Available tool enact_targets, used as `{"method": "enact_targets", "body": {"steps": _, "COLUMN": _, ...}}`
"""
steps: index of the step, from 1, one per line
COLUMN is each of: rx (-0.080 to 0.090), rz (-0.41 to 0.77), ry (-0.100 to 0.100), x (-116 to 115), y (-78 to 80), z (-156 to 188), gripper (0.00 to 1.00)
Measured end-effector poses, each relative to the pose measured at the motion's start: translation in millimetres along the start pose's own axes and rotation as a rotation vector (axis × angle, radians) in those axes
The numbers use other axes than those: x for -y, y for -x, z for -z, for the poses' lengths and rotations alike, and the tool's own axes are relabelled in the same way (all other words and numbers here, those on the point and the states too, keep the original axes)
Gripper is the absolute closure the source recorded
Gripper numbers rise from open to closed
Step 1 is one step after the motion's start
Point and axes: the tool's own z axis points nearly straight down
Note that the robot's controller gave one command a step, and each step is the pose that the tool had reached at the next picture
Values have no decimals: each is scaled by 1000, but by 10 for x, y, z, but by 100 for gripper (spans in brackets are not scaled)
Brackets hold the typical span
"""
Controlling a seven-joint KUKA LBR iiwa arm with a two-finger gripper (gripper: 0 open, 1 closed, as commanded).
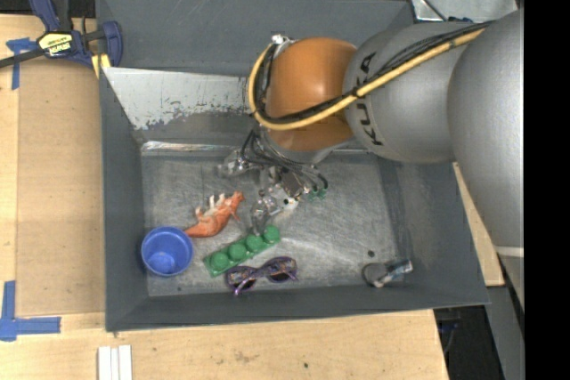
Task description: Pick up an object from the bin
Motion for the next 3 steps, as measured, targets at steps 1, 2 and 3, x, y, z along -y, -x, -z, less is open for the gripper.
{"method": "enact_targets", "body": {"steps": 1, "rx": 0, "rz": 0, "ry": 0, "x": 0, "y": 0, "z": 0, "gripper": 0}}
{"method": "enact_targets", "body": {"steps": 2, "rx": 16, "rz": 156, "ry": -6, "x": -279, "y": 23, "z": -242, "gripper": 100}}
{"method": "enact_targets", "body": {"steps": 3, "rx": 16, "rz": 156, "ry": -5, "x": -278, "y": 22, "z": -242, "gripper": 100}}
